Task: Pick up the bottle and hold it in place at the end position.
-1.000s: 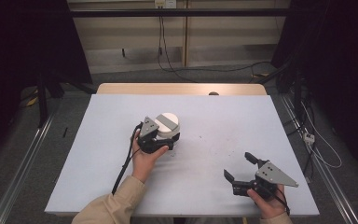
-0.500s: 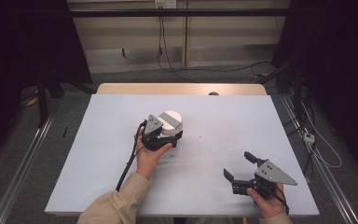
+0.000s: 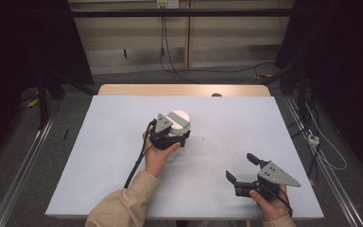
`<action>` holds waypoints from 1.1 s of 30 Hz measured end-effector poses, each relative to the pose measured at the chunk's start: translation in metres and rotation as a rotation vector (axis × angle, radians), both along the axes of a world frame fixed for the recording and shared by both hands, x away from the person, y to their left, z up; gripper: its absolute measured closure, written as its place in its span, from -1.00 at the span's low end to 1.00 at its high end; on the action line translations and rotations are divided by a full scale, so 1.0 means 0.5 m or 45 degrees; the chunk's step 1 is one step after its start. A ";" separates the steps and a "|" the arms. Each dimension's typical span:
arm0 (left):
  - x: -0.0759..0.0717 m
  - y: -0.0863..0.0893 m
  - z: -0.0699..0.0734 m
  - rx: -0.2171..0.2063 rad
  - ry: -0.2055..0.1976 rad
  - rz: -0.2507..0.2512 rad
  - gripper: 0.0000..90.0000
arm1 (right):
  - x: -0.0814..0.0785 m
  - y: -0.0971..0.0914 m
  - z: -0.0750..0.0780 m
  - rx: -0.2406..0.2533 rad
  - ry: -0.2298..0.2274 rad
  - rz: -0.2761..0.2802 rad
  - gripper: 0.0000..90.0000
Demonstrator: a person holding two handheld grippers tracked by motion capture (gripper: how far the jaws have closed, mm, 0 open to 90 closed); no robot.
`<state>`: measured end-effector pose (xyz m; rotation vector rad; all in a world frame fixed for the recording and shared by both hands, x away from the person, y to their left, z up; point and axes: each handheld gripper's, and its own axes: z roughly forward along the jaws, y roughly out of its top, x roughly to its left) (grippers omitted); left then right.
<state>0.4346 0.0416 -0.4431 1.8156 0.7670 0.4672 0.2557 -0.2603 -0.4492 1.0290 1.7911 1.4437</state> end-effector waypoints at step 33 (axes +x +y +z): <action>0.010 -0.037 -0.023 0.031 -0.047 -0.016 -0.59 | 0.010 0.001 0.000 0.002 0.010 0.002 -0.92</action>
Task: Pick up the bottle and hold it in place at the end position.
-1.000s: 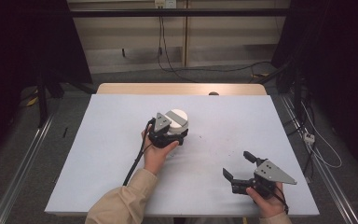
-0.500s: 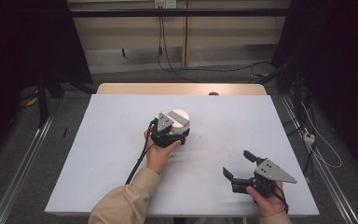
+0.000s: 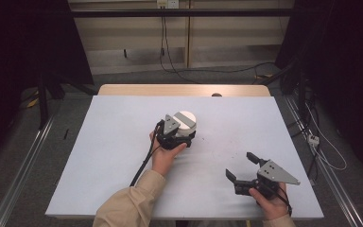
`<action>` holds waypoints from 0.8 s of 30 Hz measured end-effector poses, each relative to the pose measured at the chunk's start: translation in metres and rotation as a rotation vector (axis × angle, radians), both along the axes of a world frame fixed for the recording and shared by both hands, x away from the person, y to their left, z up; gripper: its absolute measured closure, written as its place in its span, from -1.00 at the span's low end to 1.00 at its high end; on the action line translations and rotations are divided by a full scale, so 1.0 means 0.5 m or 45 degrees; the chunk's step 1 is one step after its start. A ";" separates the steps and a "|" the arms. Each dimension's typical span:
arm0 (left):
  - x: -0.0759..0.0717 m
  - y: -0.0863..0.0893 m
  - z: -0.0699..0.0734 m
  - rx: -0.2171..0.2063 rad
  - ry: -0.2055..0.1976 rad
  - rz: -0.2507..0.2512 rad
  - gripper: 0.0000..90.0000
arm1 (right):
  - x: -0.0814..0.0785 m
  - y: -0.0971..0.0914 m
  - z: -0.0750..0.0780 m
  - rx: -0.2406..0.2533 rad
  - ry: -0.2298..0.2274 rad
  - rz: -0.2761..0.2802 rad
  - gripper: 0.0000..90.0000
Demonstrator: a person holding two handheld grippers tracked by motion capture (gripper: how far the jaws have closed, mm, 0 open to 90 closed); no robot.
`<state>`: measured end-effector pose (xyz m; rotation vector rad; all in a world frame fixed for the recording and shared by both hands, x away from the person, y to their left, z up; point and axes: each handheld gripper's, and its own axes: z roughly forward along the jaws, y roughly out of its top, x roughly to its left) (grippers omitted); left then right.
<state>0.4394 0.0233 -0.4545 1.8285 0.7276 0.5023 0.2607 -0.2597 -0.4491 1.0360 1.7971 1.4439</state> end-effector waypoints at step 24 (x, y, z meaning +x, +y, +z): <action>-0.004 0.011 -0.010 -0.014 -0.027 -0.009 -0.59 | 0.041 0.032 0.004 -0.032 0.040 -0.023 -0.91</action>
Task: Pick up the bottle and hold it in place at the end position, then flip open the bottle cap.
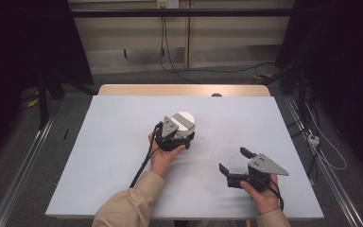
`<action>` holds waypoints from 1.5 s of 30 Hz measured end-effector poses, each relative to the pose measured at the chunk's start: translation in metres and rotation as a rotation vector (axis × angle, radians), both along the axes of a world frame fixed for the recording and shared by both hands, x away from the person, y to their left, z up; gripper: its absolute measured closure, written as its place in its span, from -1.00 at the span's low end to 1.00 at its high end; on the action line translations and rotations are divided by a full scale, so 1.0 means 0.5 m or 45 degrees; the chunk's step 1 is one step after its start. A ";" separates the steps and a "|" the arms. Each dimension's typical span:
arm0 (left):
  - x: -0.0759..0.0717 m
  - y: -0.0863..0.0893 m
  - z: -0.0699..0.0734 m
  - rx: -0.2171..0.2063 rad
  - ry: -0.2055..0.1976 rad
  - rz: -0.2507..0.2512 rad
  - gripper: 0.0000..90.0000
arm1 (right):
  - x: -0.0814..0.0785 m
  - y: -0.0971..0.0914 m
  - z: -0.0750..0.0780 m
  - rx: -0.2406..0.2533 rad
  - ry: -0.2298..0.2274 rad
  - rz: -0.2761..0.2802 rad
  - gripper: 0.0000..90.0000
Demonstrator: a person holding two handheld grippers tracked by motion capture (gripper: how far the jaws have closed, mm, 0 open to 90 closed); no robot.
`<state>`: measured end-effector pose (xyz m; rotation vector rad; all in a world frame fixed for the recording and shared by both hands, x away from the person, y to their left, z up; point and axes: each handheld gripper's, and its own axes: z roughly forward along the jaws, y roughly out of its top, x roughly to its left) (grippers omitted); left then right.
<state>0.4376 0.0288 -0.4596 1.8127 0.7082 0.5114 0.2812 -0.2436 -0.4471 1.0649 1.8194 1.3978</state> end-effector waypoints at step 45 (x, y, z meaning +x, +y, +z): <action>-0.003 -0.005 -0.002 0.023 -0.001 0.009 -0.59 | 0.098 0.078 0.027 -0.011 0.096 -0.029 -0.81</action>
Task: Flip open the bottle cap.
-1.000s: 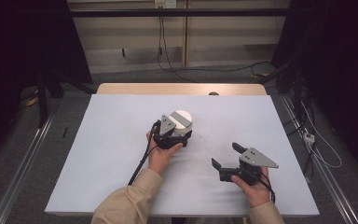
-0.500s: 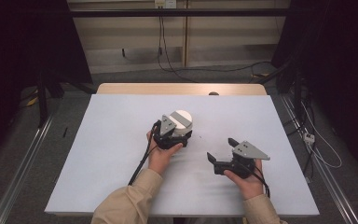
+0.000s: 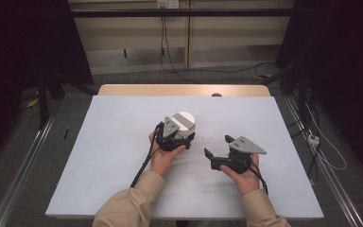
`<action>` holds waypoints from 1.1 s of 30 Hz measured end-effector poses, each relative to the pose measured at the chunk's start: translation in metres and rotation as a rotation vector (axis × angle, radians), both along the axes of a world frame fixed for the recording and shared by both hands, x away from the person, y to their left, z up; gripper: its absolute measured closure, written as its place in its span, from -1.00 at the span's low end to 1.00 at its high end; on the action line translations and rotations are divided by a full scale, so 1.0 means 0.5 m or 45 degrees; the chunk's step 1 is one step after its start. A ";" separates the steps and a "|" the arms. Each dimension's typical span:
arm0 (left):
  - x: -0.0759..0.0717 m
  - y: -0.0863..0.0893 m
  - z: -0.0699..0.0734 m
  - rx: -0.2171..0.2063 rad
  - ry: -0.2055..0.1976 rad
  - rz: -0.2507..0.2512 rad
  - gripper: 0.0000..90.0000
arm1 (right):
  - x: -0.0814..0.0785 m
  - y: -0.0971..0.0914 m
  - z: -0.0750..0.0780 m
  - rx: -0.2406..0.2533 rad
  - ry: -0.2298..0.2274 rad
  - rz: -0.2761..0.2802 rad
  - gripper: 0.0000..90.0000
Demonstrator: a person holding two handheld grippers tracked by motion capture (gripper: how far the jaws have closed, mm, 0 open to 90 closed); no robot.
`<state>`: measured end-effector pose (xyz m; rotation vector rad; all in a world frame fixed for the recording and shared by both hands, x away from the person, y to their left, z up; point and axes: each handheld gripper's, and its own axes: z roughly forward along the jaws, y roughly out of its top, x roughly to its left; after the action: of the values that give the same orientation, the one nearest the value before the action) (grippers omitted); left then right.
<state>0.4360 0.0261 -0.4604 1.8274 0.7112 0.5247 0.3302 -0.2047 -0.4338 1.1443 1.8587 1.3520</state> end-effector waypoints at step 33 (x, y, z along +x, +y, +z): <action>-0.002 -0.005 -0.001 0.013 -0.020 0.003 -0.59 | 0.063 0.066 0.035 -0.036 0.069 0.123 0.97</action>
<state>0.4349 0.0234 -0.4609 1.8304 0.7011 0.5445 0.3619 -0.1715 -0.4163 1.0996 1.9886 1.3546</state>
